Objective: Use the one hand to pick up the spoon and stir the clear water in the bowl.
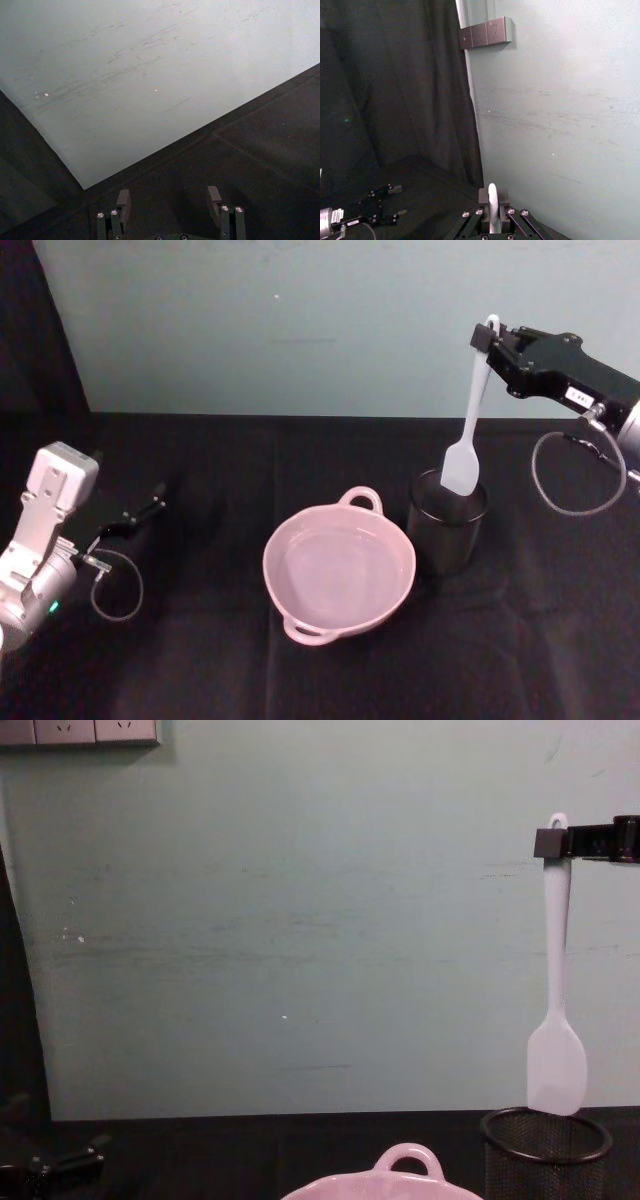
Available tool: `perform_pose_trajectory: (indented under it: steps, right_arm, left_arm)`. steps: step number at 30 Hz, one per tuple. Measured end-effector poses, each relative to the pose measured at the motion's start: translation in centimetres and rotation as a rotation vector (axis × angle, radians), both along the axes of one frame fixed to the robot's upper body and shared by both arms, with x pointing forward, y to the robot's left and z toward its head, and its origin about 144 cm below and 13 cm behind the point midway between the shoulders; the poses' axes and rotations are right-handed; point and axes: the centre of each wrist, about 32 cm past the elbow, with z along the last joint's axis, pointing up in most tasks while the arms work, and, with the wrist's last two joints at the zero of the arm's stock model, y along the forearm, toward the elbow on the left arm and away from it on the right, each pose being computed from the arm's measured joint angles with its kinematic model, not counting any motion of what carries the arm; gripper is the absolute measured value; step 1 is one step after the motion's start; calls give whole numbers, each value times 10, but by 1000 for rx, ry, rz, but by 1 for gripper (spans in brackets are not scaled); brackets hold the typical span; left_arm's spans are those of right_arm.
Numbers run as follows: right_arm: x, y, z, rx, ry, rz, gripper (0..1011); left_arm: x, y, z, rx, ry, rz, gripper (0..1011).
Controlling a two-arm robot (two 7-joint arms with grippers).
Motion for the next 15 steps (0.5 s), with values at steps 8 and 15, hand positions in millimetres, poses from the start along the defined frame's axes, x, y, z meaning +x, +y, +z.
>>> perform_pose_trajectory:
  steps: [8, 15]
  right_arm:
    - [0, 0, 0, 0, 3, 0, 112]
    - [-1, 13, 3, -10, -29, 51, 112]
  left_arm:
    - [0, 0, 0, 0, 0, 0, 1005]
    - [0, 0, 0, 0, 0, 0, 1005]
